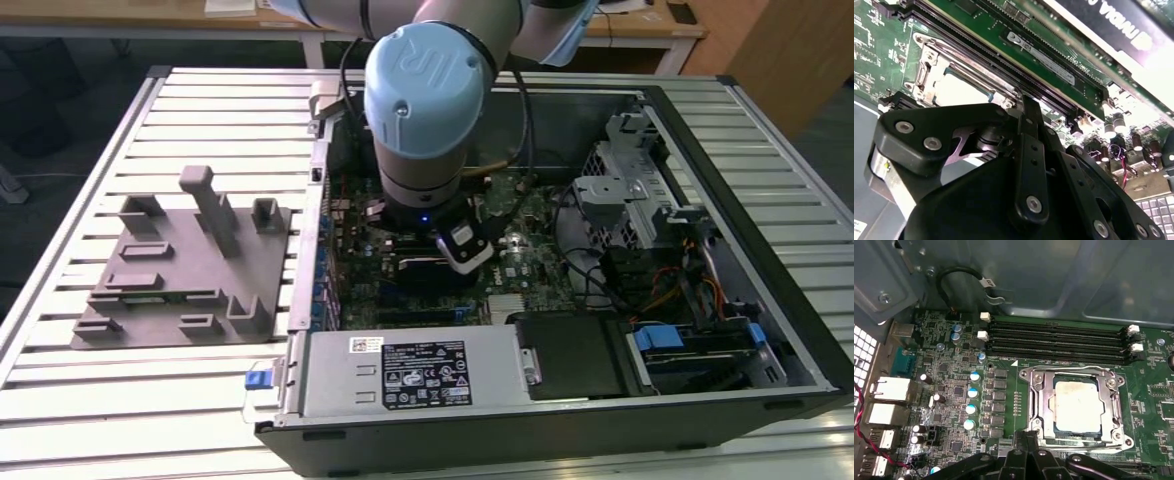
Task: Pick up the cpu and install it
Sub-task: 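Install the second cpu locking lever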
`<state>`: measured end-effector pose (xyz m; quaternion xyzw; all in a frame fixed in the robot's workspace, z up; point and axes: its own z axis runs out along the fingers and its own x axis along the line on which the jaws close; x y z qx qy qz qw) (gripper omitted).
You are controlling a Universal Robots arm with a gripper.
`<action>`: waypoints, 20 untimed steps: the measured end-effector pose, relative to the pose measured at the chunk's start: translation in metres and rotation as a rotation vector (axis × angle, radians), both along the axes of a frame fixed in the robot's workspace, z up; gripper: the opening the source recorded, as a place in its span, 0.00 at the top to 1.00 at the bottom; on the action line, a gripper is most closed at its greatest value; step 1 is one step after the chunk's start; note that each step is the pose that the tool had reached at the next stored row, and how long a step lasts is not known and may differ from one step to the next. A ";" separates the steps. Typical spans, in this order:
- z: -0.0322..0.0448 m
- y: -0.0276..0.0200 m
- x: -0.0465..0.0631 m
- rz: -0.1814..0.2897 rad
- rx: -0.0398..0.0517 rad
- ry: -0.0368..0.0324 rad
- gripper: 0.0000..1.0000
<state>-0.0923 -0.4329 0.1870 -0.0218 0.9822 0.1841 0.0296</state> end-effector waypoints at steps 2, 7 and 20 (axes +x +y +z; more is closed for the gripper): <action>-0.0009 -0.0001 0.000 0.000 0.0008 -0.0012 0.89; -0.0025 -0.0001 -0.001 0.000 0.0014 -0.0033 0.89; -0.0030 0.0002 -0.001 0.000 0.0015 -0.0034 0.89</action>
